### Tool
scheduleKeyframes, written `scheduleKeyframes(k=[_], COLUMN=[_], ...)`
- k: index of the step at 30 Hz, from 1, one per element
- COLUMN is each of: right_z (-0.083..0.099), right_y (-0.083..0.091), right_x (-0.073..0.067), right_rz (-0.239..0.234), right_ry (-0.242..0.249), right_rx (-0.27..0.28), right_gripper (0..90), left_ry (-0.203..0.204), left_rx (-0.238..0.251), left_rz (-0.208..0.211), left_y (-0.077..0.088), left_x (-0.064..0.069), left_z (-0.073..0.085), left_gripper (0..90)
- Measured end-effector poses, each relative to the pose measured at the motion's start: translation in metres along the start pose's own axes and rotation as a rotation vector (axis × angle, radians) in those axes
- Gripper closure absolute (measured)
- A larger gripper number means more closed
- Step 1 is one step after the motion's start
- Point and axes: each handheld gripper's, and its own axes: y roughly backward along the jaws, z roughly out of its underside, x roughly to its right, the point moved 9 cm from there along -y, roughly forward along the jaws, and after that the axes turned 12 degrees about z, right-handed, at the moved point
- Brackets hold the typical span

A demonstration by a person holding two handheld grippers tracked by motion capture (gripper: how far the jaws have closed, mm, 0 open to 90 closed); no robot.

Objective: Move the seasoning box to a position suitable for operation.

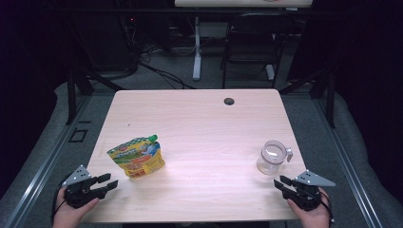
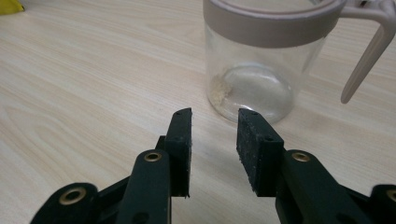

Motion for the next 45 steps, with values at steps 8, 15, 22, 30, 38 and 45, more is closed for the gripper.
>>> scheduleKeyframes(k=[8,15,22,30,38,45], right_z=[-0.001,-0.004,-0.006,-0.015,-0.027,-0.034], right_y=[-0.001,0.0,-0.003,-0.005,-0.024,-0.036], right_x=[0.003,0.016,0.024,0.044,0.057,0.067], right_rz=[0.045,0.077,0.146,0.249,0.3,0.335], right_ry=[0.049,-0.001,-0.003,-0.04,-0.004,-0.014], right_rx=[0.004,0.023,0.02,0.014,-0.018,-0.025], right_gripper=[66.3,68.1,68.9,72.0,70.4,69.6], left_ry=[-0.02,-0.012,-0.019,-0.022,-0.02,-0.013], left_rx=[-0.004,-0.004,0.007,0.001,-0.001,-0.004], left_rz=[0.015,0.005,-0.011,0.004,0.0,-0.004], left_y=[-0.003,0.001,0.002,0.0,0.001,0.002], left_x=[0.005,0.004,0.005,0.007,0.006,0.006], left_z=[-0.003,0.0,-0.003,-0.004,-0.002,0.001], left_gripper=[56.3,60.3,60.4,62.2,63.7,64.4])
